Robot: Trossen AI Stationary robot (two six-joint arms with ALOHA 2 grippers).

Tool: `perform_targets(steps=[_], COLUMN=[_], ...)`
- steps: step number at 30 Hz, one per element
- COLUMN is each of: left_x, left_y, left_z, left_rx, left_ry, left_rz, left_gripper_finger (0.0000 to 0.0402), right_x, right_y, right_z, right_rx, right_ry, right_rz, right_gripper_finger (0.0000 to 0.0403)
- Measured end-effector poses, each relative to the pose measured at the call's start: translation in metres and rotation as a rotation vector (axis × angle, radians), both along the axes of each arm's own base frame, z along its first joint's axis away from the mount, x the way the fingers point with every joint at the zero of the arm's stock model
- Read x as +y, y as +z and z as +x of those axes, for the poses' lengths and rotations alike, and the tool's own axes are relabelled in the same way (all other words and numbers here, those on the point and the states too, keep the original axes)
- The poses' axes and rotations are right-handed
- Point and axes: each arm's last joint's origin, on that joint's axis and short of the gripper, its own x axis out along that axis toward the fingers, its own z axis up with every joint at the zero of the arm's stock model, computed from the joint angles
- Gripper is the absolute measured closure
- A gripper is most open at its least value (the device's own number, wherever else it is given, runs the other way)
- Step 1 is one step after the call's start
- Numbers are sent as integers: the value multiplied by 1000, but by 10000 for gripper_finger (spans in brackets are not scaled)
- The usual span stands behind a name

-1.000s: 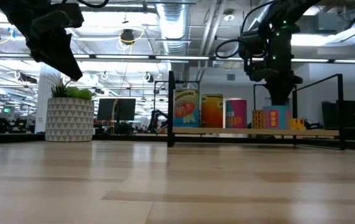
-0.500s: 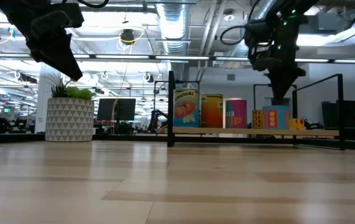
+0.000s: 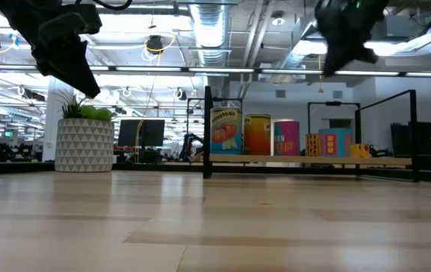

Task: Pick and place cans onto a shelf
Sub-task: Adjust the cans

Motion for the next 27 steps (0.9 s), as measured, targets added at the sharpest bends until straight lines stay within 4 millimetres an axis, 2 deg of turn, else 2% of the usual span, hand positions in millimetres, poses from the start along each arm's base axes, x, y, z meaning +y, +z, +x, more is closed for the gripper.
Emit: perform_targets(steps=[7, 12, 19, 27], left_x=[0, 0, 0, 0], left_y=[0, 0, 0, 0], left_z=[0, 0, 0, 0], left_rx=[-5, -7, -7, -7], left_ry=[8, 10, 10, 11], left_rz=[-5, -6, -5, -4], left_gripper_finger=[297, 297, 297, 297], right_x=[44, 80, 125, 164], right_y=[30, 38, 18, -25], right_z=[11, 24, 49, 81], right_rx=[-301, -418, -341, -175], right_ry=[232, 415, 597, 614], right_rz=[-93, -91, -30, 87], right_gripper_finger=[336, 336, 336, 336])
